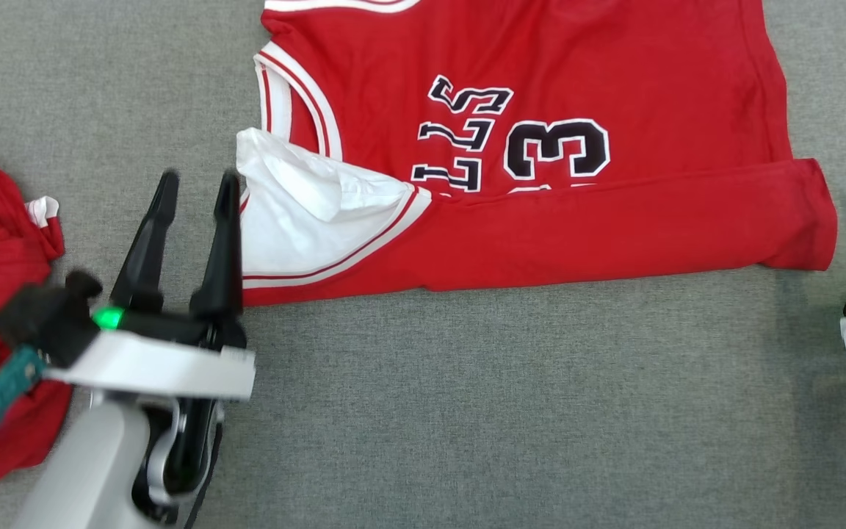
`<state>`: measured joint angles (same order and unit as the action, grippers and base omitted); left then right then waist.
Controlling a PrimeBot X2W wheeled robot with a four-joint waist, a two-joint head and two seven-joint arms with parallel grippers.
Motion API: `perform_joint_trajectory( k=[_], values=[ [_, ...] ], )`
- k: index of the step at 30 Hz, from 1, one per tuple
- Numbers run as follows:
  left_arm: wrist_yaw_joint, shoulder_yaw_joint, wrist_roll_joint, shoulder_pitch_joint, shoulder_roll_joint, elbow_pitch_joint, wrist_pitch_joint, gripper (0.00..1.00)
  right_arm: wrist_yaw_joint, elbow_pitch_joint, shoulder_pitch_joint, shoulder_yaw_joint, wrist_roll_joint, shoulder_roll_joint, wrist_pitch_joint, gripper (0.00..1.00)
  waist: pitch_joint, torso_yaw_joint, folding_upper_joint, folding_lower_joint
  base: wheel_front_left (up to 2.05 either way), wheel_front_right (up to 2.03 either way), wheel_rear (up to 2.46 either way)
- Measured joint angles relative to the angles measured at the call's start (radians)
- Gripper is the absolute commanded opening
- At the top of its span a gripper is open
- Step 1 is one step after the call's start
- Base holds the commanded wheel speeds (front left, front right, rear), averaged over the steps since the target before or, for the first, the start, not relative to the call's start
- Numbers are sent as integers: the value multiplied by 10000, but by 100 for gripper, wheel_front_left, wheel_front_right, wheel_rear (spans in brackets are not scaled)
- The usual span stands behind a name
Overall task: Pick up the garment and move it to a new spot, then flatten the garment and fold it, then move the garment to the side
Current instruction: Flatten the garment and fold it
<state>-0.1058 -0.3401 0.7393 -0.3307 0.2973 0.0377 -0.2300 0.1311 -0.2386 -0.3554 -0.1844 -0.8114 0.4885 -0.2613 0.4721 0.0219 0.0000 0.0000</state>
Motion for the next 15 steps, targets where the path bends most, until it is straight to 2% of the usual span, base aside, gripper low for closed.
perform_joint_trajectory(
  k=[3,6,9,12,15],
  values=[
    [-15,42,-696,941,209,-35,-234,100,0,274,535,384,117,-199,0,100,-155,-31,0,0,0,0,0],
    [-213,-61,-1503,1902,385,-224,-291,100,0,443,1057,616,222,-339,0,100,-364,-54,0,0,0,0,0],
    [-449,-167,-1764,2563,249,-725,-301,100,0,585,1452,784,290,-489,0,100,-587,-38,0,0,0,0,0],
    [-362,-238,-1808,2545,65,-1377,-314,100,-2,621,1681,782,299,-612,0,100,-766,-12,0,0,0,0,0],
    [-46,-196,-1588,2091,-226,-2079,-316,100,-2,591,1706,704,299,-608,0,100,-849,-8,0,0,0,0,0]
  ],
)
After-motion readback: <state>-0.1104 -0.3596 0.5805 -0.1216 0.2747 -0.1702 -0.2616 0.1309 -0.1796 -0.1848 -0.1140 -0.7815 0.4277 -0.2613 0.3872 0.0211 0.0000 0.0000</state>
